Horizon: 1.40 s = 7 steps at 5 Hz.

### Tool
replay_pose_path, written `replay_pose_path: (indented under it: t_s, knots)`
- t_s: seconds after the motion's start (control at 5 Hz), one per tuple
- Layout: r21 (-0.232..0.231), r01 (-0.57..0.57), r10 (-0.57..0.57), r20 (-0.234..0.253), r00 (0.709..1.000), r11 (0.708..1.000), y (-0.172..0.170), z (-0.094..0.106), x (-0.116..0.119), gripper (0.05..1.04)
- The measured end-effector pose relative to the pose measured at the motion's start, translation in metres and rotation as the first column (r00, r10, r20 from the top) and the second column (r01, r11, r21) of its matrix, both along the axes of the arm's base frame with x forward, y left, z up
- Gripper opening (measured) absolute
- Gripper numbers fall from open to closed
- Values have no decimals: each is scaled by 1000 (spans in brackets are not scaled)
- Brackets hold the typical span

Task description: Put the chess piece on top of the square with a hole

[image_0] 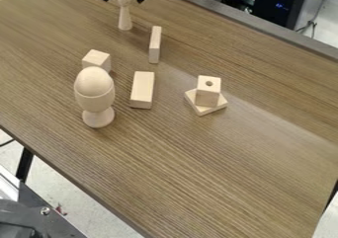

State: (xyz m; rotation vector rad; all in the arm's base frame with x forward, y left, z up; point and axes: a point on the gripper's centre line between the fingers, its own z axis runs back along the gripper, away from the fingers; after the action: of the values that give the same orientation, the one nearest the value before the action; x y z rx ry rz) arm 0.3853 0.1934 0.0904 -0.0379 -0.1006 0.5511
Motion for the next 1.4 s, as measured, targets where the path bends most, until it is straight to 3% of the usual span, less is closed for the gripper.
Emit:
replay_pose_path:
  t_s: [0.4,0.6,1.0,1.2,1.4]
  knots:
    - [-17,-21,20,-22,1000,1000,13,-13,5,999]
    - [-26,-31,30,-44,999,999,15,-25,6,950]
    - [2,-81,81,-26,996,997,19,-33,7,388]
    - [11,-78,78,-26,997,997,11,-32,5,358]
    - [8,-71,71,-23,997,997,0,-18,-2,357]
